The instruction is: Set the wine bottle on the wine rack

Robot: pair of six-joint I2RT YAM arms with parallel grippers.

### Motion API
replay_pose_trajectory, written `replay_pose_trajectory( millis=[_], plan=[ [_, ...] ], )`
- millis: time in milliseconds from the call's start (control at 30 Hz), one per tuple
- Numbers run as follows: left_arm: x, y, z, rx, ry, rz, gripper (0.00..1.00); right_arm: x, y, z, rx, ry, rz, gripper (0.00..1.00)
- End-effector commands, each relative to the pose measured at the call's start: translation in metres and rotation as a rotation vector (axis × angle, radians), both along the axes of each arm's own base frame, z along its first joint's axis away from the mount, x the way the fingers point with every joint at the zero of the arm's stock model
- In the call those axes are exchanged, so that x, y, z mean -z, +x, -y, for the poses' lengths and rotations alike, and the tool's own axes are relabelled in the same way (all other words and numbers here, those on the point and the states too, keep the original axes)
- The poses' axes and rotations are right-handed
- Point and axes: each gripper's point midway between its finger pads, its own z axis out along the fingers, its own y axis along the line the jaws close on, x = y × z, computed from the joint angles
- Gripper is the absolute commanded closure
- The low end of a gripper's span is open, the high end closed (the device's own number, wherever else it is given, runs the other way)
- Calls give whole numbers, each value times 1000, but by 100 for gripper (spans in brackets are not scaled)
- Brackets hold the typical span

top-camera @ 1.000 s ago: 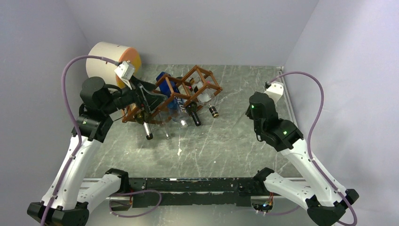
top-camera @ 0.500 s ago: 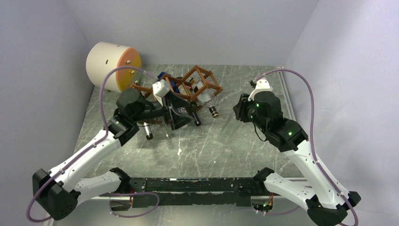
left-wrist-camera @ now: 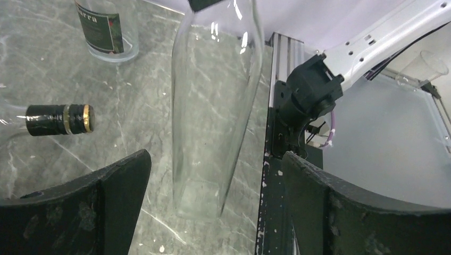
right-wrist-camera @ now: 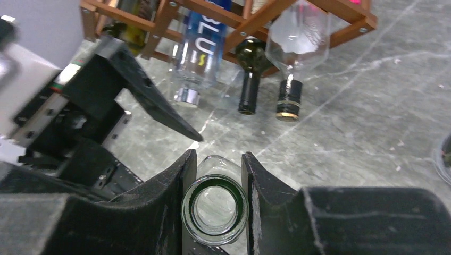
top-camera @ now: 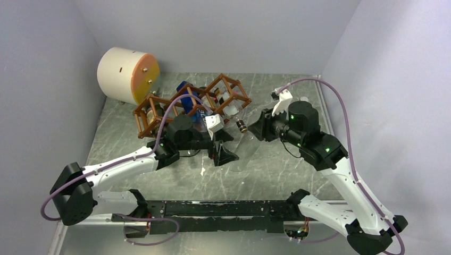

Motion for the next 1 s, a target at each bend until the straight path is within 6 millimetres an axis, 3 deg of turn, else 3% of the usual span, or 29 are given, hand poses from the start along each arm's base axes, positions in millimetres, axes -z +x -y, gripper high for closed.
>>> replay_pose_trajectory(
  millis=[0,133,400,567,800,900,967],
  plan=[
    [-6,0,8,19,-44,75,3,-53,-5,-22,-106,154,115,100],
    [5,0,8,22,-39,83,2,-62,-10,-30,-154,198,130,100],
    [14,3,13,31,-37,95,18,-73,-17,-37,-198,244,139,100],
    [9,0,10,52,-63,184,29,-79,-22,-36,-206,263,144,100],
    [8,-14,9,152,-72,258,16,-88,-27,-35,-216,286,151,100],
    [8,-14,9,153,-68,268,19,-89,-28,-35,-215,289,153,100],
    [8,-11,9,140,-59,278,27,-88,-29,-35,-219,291,151,100]
  ],
)
